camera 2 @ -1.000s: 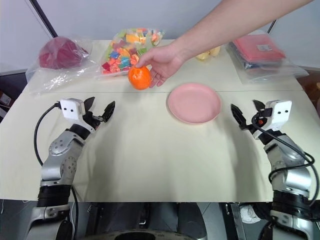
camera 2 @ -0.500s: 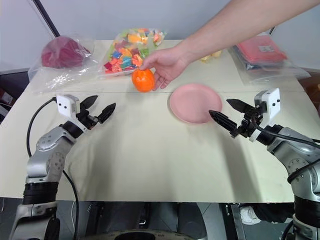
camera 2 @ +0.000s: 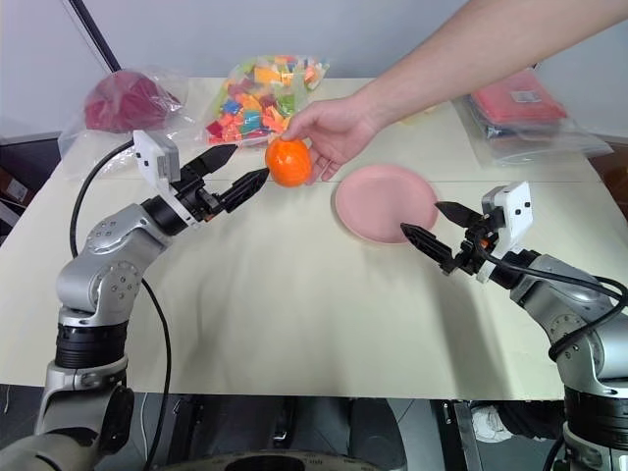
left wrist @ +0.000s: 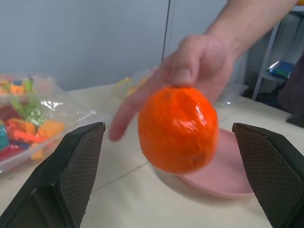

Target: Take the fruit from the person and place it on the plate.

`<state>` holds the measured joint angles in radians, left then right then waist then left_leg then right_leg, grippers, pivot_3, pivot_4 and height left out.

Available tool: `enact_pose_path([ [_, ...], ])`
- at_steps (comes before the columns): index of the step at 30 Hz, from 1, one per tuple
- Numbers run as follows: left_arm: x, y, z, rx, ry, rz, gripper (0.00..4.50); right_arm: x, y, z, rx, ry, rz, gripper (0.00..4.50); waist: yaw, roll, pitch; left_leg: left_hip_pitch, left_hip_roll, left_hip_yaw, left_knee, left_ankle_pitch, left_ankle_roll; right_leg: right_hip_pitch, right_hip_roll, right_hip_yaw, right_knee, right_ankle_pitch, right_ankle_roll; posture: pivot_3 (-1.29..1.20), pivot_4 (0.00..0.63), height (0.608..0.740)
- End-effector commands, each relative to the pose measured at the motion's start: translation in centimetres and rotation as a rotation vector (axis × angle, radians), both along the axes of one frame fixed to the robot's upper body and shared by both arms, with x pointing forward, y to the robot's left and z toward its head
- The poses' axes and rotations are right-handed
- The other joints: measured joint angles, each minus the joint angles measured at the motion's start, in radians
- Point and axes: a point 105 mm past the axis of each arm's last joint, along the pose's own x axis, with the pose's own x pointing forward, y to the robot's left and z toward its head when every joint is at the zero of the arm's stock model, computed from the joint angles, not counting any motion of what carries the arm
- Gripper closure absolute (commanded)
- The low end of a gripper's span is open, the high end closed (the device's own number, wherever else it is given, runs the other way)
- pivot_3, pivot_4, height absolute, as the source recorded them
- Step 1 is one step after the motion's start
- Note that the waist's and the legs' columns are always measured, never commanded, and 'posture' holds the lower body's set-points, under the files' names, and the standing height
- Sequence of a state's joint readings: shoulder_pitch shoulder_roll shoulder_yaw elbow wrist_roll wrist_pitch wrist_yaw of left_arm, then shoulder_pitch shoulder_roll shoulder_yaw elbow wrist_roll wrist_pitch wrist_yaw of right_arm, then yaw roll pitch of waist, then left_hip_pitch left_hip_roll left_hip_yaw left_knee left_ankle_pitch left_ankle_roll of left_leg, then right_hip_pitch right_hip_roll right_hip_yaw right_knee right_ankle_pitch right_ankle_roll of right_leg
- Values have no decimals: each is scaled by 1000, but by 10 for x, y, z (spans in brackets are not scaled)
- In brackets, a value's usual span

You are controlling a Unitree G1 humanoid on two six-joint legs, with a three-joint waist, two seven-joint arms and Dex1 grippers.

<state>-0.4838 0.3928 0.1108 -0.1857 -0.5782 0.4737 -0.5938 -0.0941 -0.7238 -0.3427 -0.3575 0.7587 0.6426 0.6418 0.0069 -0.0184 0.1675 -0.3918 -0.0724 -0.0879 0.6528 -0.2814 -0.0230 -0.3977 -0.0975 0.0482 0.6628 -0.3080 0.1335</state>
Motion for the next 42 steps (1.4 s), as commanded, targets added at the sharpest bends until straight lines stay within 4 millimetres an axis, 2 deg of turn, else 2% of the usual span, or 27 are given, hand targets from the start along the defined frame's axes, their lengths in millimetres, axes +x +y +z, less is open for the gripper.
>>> enact_pose_path([
  [1,4,-9,11,-15,-44,-21,0,-3,2,13,-4,-67,-4,38,2,0,0,0,0,0,0,0,0,0,0,0,0,0,0,0,150,740],
  [9,19,-24,6,8,-42,-44,0,-3,2,10,1,-73,-28,38,2,0,0,0,0,0,0,0,-1,0,0,0,0,0,0,0,150,740],
  [17,22,-33,5,15,-42,-61,0,-4,1,8,7,-78,-53,38,3,0,0,0,0,0,0,1,-1,0,0,0,0,0,0,0,150,740],
  [20,23,-33,6,14,-44,-63,731,-3,1,8,8,-80,-59,0,2,0,0,0,0,0,0,1,-1,0,0,0,0,0,0,0,150,740],
  [22,23,-32,6,14,-47,-59,1594,-3,0,8,8,-81,-62,0,2,0,0,0,0,0,0,1,-1,0,0,0,0,0,0,0,150,740],
  [23,23,-32,7,14,-48,-57,1768,-3,0,8,9,-82,-64,0,2,0,0,0,0,0,0,1,-1,0,0,0,0,0,0,0,150,740],
  [29,25,-32,9,11,-61,-49,1784,-1,0,7,12,-85,-69,0,3,0,0,0,0,0,0,1,-2,0,0,0,0,0,0,0,150,740],
  [35,23,-66,8,8,-42,-143,1784,0,0,6,15,-86,-73,0,6,0,0,0,0,0,1,1,-2,0,0,0,0,0,0,0,150,740],
  [38,37,-93,-4,78,-14,-166,1784,1,-1,5,20,-89,-80,0,6,-1,0,0,-1,0,1,1,-2,1,0,0,0,0,1,0,150,740],
  [42,55,-118,-17,136,5,-183,1784,1,0,4,24,-93,-87,0,3,-1,0,0,-1,0,1,1,-1,1,0,0,0,0,1,0,150,740],
])
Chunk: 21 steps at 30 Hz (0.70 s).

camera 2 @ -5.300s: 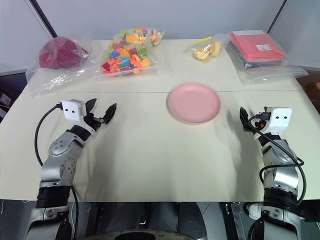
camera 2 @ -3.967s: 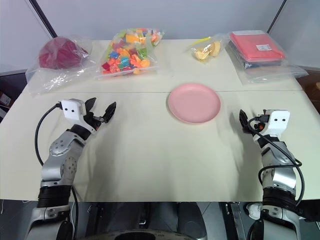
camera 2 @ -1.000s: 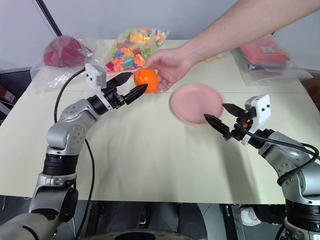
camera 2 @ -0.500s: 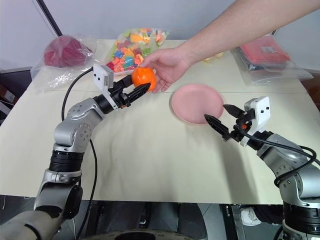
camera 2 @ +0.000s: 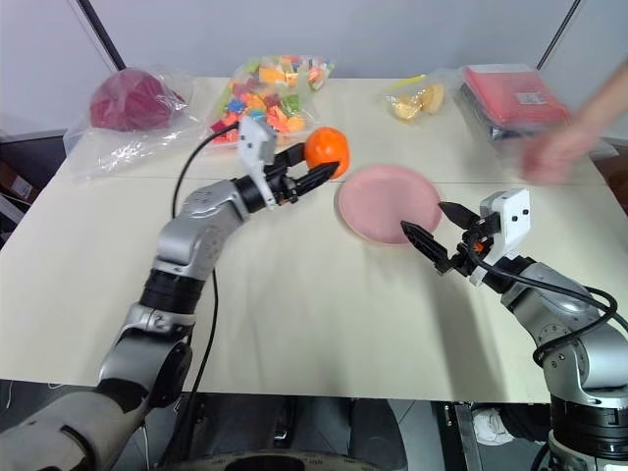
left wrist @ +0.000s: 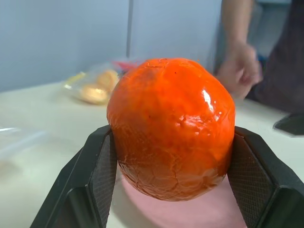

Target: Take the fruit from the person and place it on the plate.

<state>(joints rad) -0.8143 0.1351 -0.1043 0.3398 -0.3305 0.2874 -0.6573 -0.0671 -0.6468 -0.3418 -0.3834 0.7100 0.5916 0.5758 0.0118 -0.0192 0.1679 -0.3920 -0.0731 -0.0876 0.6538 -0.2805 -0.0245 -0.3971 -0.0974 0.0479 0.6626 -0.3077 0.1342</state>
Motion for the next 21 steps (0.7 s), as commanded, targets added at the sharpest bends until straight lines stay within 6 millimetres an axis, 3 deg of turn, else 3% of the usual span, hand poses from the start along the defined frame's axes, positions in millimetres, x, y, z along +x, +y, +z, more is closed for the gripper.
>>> enact_pose_path([
  [1,10,-19,1,41,-42,-25,1784,-1,0,9,0,-51,-11,0,-2,0,0,0,0,0,0,0,0,0,0,0,0,0,0,0,150,740],
  [5,20,-45,-9,94,-26,-55,1784,-3,-1,9,3,-58,-25,0,-1,-1,1,0,0,0,0,0,1,0,0,0,0,0,0,0,150,740],
  [12,22,-67,-27,158,-7,-82,1784,-5,1,6,4,-64,-39,0,-4,-1,1,0,0,0,-1,-1,2,-1,0,0,0,0,0,0,150,740],
  [14,20,-70,-29,161,-3,-101,757,-5,1,6,1,-66,-45,0,-3,-1,1,0,0,0,0,-1,2,-1,0,0,0,0,0,0,150,740],
  [16,19,-70,-30,151,1,-108,30,-4,1,6,-1,-68,-49,0,-3,-1,1,0,0,0,0,-1,2,-1,0,0,0,0,0,0,150,740],
  [21,26,-65,-27,123,-4,-44,30,-3,2,6,-1,-71,-46,0,-3,-1,1,0,0,0,0,-1,2,-1,0,0,0,0,0,0,150,740],
])
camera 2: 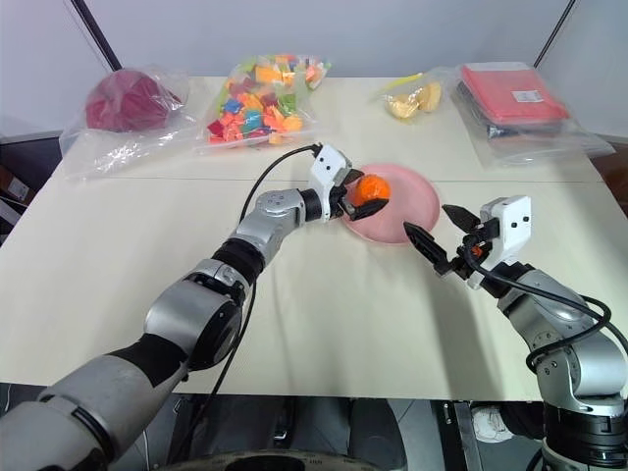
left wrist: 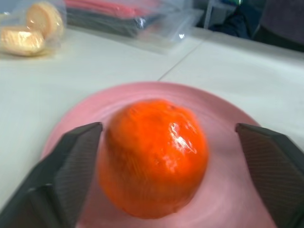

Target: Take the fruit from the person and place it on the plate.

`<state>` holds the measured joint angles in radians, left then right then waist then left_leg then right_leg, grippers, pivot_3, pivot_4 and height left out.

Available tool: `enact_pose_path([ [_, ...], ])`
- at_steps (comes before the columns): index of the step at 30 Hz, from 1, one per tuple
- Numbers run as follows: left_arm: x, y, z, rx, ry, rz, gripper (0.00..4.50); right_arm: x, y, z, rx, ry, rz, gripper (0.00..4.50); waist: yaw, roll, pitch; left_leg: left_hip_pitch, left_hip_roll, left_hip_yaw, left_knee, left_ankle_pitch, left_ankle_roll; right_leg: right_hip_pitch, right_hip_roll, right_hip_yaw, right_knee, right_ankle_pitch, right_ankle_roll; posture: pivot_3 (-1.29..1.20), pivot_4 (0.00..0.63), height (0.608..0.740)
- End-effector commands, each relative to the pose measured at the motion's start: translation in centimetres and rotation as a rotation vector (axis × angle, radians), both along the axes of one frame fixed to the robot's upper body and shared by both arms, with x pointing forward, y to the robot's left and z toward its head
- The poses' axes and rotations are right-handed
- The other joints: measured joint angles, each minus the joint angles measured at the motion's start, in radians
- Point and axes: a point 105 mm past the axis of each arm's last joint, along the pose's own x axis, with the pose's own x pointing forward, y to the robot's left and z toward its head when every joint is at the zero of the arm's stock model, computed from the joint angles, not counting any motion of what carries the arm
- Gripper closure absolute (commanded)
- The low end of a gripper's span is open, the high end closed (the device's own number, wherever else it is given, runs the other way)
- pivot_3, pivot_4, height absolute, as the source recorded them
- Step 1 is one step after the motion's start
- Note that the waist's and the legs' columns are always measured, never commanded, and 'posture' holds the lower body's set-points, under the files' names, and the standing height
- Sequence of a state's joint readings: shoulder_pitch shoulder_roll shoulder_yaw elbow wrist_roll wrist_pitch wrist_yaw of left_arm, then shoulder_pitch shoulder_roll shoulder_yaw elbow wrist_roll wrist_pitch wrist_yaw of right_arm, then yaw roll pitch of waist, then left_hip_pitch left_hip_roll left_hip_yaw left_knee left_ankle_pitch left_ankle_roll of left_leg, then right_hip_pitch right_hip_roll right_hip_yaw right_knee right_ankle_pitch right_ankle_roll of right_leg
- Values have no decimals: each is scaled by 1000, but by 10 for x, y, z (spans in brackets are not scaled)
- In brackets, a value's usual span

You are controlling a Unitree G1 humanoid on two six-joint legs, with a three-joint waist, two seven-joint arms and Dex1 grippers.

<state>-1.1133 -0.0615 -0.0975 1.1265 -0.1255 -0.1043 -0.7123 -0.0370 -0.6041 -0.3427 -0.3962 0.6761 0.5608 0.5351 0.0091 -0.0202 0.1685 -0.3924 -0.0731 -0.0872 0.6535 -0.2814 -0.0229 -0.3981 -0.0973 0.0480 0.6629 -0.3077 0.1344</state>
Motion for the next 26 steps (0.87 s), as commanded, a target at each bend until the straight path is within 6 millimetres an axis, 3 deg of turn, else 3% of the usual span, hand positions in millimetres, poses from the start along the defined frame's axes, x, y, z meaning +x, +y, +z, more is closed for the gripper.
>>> enact_pose_path([
  [1,7,0,27,-72,-66,44,30,-1,5,12,-12,-60,13,0,0,0,0,0,0,0,0,0,0,0,0,0,0,0,0,0,150,740],
  [5,13,11,50,-191,-74,85,30,3,2,14,-18,-69,6,0,0,0,0,0,0,0,0,0,0,0,0,0,0,0,0,0,150,740],
  [8,22,48,77,-298,-121,154,30,16,-18,19,-40,-120,-108,0,-5,0,0,0,0,0,0,0,-1,-1,0,0,0,0,0,0,150,740],
  [11,22,78,83,-314,-140,210,30,25,-37,22,-56,-158,-215,0,-18,1,-1,0,0,0,-1,2,-3,-2,0,0,1,0,0,0,150,740],
  [18,-4,168,56,-222,-133,421,30,32,-72,14,-97,-166,-353,0,-24,2,-1,0,1,1,-2,2,-4,-3,0,2,2,0,0,0,150,740],
  [26,-38,230,16,-207,-61,673,30,35,-105,-3,-111,-143,-497,0,-18,2,-1,0,0,0,0,2,-4,-2,0,2,2,0,0,0,150,740],
])
